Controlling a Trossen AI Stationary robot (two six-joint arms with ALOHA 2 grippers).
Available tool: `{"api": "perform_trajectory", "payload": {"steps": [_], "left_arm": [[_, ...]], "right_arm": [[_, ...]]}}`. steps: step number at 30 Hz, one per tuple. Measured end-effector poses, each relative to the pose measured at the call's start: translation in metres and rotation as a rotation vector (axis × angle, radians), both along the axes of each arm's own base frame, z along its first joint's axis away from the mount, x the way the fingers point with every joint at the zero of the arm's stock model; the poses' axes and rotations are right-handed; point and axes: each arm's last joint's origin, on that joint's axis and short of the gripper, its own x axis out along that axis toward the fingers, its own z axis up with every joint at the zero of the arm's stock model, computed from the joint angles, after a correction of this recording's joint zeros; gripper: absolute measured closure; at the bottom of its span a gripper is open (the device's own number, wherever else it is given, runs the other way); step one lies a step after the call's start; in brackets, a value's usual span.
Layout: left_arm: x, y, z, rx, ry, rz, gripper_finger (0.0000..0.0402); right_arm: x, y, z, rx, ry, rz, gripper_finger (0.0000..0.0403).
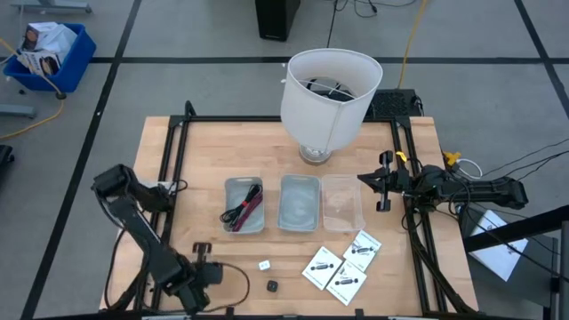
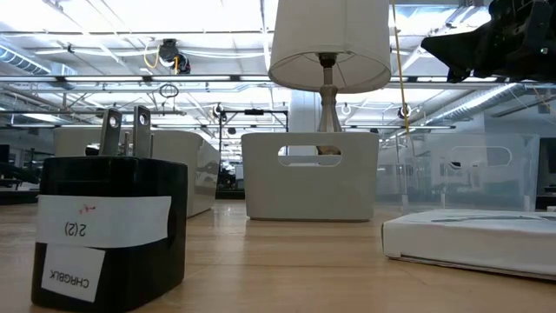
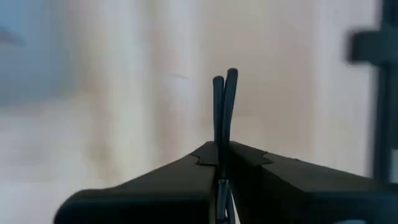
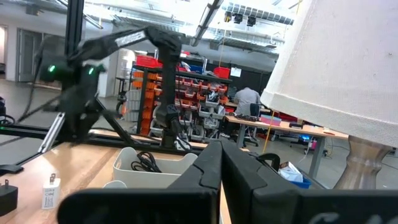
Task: Pick and place items into bin
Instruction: Put the black charger cable into the left gray bin
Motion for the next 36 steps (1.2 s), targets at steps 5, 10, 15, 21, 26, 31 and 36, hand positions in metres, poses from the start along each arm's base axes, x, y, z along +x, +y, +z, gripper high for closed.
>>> {"api": "perform_trajectory", "payload": {"steps": [5,10,15,21,26,31,36], "left_arm": [[0.01,0.038,0.043,0.109,-0.19,0.07,0.0381],[0.027,0.08,0.064,0.161,-0.304,0.266,0.0389],[0.05,0.117,0.065,0.168,-0.303,0.458,0.0382],[0.076,0.148,0.055,0.169,-0.302,0.612,0.0389],[0.096,0.16,0.035,0.155,-0.22,0.611,0.0389],[0.106,0.165,0.002,0.15,-0.14,0.583,0.0389],[0.107,0.17,-0.01,0.165,-0.089,0.557,0.0389]], "right_arm": [[0.0,0.0,0.0,0.0,0.0,0.0,0.0402],[0.0,0.0,0.0,0.01,-0.001,0.0,0.0401],[0.0,0.0,0.0,0.01,0.0,-0.002,0.0401],[0.0,0.0,0.0,0.01,0.0,-0.002,0.0402],[0.0,0.0,0.0,0.01,0.002,-0.001,0.0401],[0.0,0.0,-0.001,0.011,0.01,-0.002,0.0402],[0.0,0.0,-0.001,0.01,0.009,-0.002,0.0401]]}}
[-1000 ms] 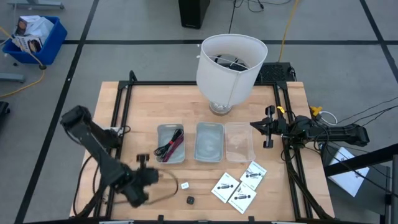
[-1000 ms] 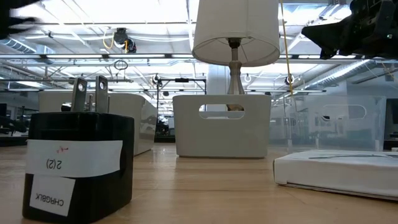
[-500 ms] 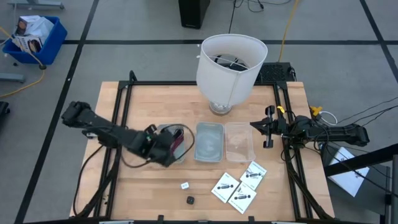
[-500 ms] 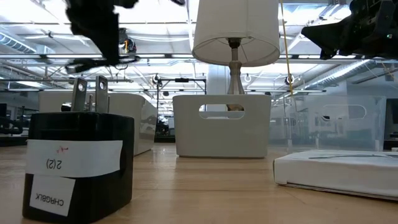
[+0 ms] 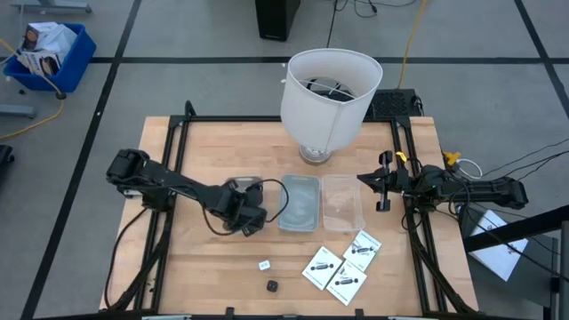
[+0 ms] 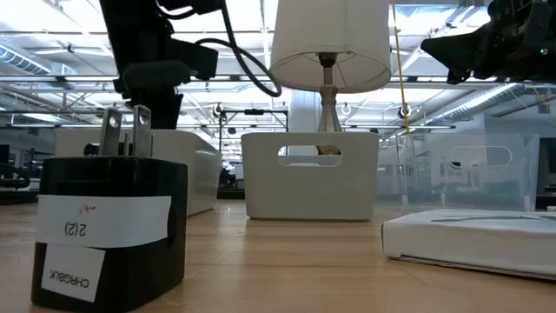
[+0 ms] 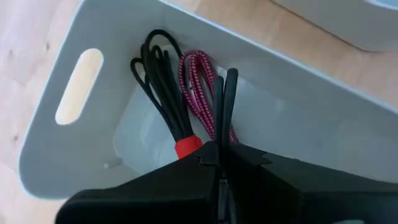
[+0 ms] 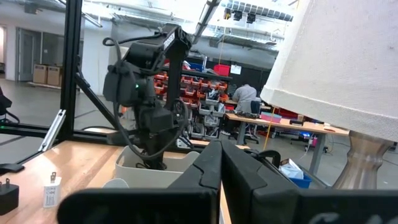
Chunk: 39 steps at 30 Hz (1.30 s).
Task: Pick and place items into bin
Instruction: Put the black charger cable into the left gray bin, then put the white charger adapter into the right gray bin
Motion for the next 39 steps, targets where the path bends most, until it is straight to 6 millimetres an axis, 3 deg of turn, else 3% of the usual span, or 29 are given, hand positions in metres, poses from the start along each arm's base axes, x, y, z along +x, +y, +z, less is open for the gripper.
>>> {"api": "perform_trajectory", "payload": {"steps": [8,16,21,29,34,39], "left_arm": [[0.0,0.002,0.0,-0.009,0.012,-0.019,0.038],[0.0,0.002,0.001,0.003,0.005,-0.019,0.0261],[0.001,0.001,0.006,0.019,0.002,-0.076,0.0213],[-0.008,-0.006,0.063,0.089,-0.179,-0.141,0.0193],[-0.032,-0.014,0.104,0.058,-0.296,-0.199,0.0195],[-0.064,-0.029,0.122,0.048,-0.355,-0.173,0.0254]], "right_arm": [[0.0,0.0,0.0,-0.002,0.0,0.0,0.0401],[0.0,0.0,0.0,-0.002,0.0,0.0,0.0401],[0.0,0.0,0.0,-0.002,-0.001,0.0,0.0402],[0.0,0.0,0.0,-0.002,0.001,-0.001,0.0402],[0.0,0.0,0.0,-0.002,0.005,-0.001,0.0402],[0.0,0.0,0.0,-0.002,0.005,-0.001,0.0402]]}}
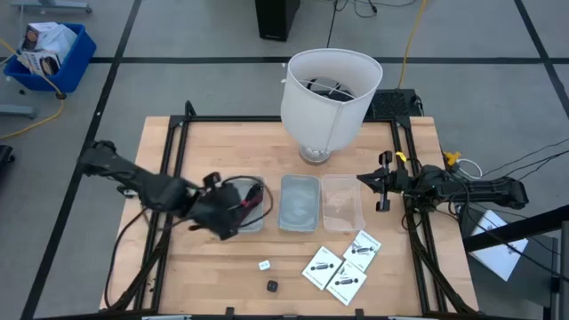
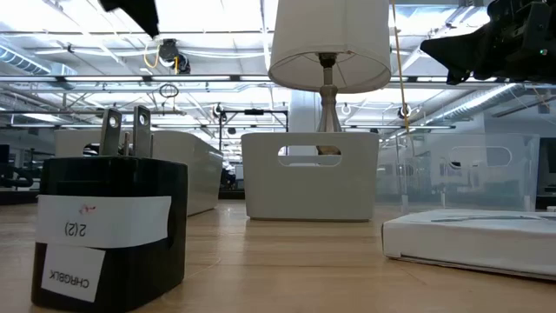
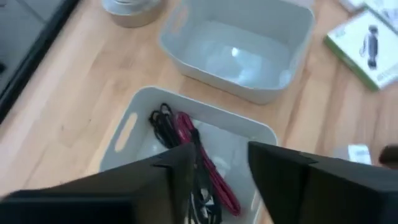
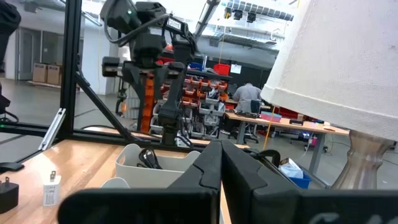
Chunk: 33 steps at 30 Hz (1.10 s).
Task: Pick and place items into bin
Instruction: Put the white charger adapter into the right gray bin
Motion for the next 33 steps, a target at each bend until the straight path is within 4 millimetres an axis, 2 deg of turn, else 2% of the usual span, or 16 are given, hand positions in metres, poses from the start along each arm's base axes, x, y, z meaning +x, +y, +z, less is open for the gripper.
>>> {"api": "perform_trajectory", "payload": {"steps": [4,6,10,13,17,19,20,22,28,33], "left_arm": [[-0.023,-0.017,-0.002,0.074,-0.067,-0.004,0.0358],[-0.036,-0.026,-0.009,0.119,-0.096,-0.026,0.0388],[-0.057,-0.033,-0.025,0.224,-0.187,-0.052,0.039],[-0.063,-0.037,-0.046,0.225,-0.234,-0.185,0.0397],[-0.062,-0.047,-0.073,0.2,-0.392,-0.545,0.0398],[-0.063,-0.05,-0.083,0.17,-0.541,-0.771,0.0397],[-0.064,-0.049,-0.088,0.17,-0.616,-0.837,0.0397],[-0.065,-0.039,-0.097,0.188,-0.719,-0.862,0.0398],[-0.066,0.007,-0.124,0.199,-0.73,-0.741,0.0399],[-0.07,0.032,-0.122,0.153,-0.798,-0.756,0.0399]], "right_arm": [[0.0,0.0,0.0,-0.007,-0.003,-0.001,0.0402],[0.0,0.0,0.001,-0.007,-0.006,-0.001,0.0401],[0.0,0.0,0.001,-0.007,-0.006,-0.002,0.0401],[0.0,0.0,0.002,-0.008,-0.016,-0.002,0.0401],[-0.001,0.0,0.003,-0.009,-0.029,-0.002,0.0401],[-0.001,0.0,0.003,-0.009,-0.032,-0.002,0.0401],[-0.001,0.0,0.003,-0.009,-0.032,-0.002,0.0401],[-0.001,0.0,0.003,-0.009,-0.032,-0.002,0.0401],[0.0,0.0,0.003,-0.002,-0.027,0.0,0.0401],[0.002,0.0,0.001,0.0,-0.006,0.0,0.0401]]}}
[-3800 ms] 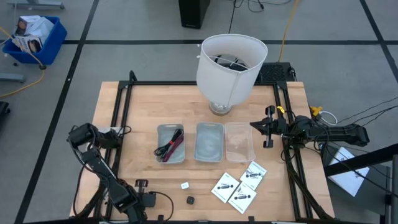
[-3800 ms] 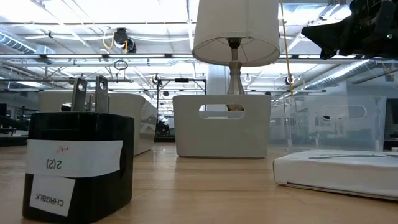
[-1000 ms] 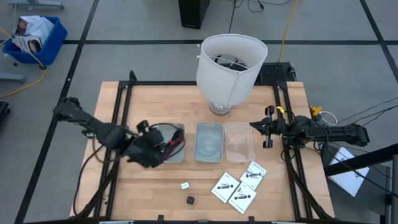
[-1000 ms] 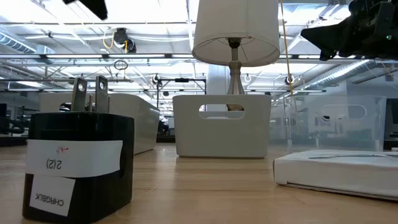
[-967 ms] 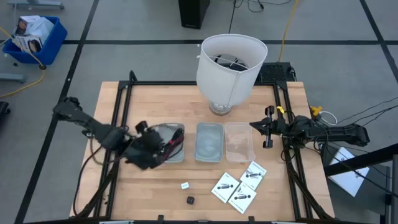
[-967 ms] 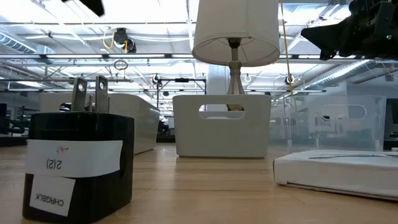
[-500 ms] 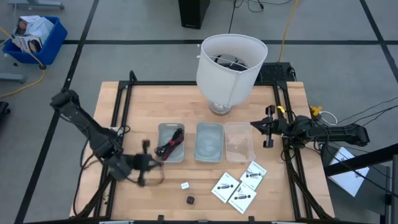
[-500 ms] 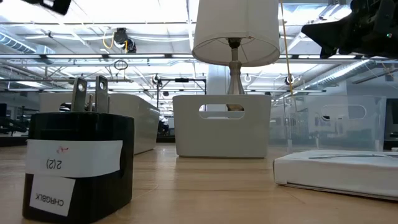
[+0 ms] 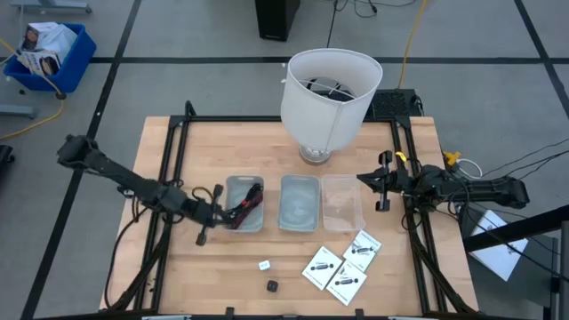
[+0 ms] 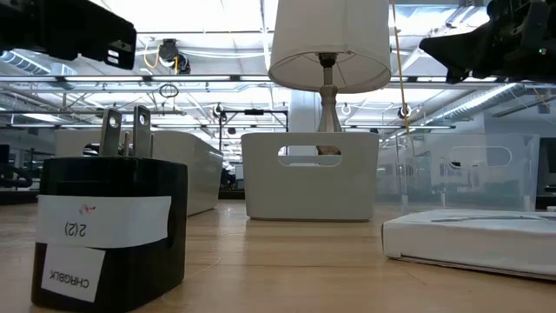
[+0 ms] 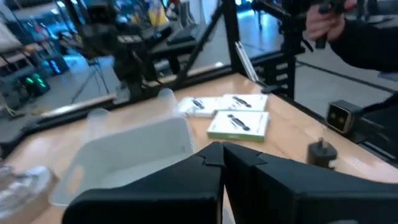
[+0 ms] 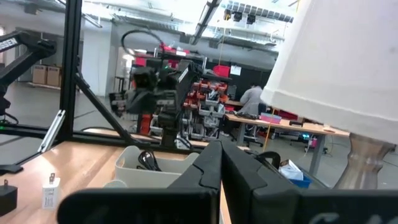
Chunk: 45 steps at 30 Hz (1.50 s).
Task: Pick and place items into bin
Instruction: Put the white charger adapter into the right gray bin
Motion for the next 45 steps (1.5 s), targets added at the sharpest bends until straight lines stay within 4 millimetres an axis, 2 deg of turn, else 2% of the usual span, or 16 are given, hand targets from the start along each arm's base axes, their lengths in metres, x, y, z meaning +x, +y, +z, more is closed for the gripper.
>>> {"api": "perform_trajectory", "payload": {"steps": [3,9,13,17,21,24,30,34,40,45], "left_arm": [[-0.01,0.008,-0.001,0.004,-0.038,0.013,0.0399],[-0.027,0.016,-0.022,-0.084,-0.035,0.081,0.0398],[-0.031,0.018,-0.031,-0.114,-0.015,0.133,0.0392],[-0.031,0.018,-0.033,-0.107,-0.003,0.14,0.0394],[-0.031,0.018,-0.034,-0.088,0.008,0.139,0.0397],[-0.031,0.018,-0.038,-0.068,0.041,0.141,0.0389],[-0.033,0.022,-0.047,-0.013,0.118,0.233,0.0373],[-0.034,0.024,-0.05,-0.007,0.137,0.327,0.0372],[-0.034,0.026,-0.05,-0.039,0.14,0.367,0.0371],[-0.034,0.026,-0.05,-0.062,0.148,0.373,0.0371]], "right_arm": [[0.002,0.0,-0.002,0.001,0.018,0.002,0.0401],[0.006,0.001,-0.007,-0.015,0.071,0.036,0.0401],[0.009,0.001,-0.009,-0.006,0.094,0.059,0.0401],[0.011,0.003,-0.004,0.016,0.044,0.11,0.04],[0.019,0.011,-0.005,0.024,0.1,0.183,0.0379],[0.033,0.02,0.014,-0.036,0.103,0.16,0.035],[0.077,0.043,0.058,-0.103,0.137,0.167,0.0269],[0.121,0.067,0.079,-0.124,0.194,0.222,0.0211],[0.192,0.094,0.082,-0.107,0.298,0.186,0.0154],[0.241,0.107,0.062,-0.089,0.443,0.184,0.0145]]}}
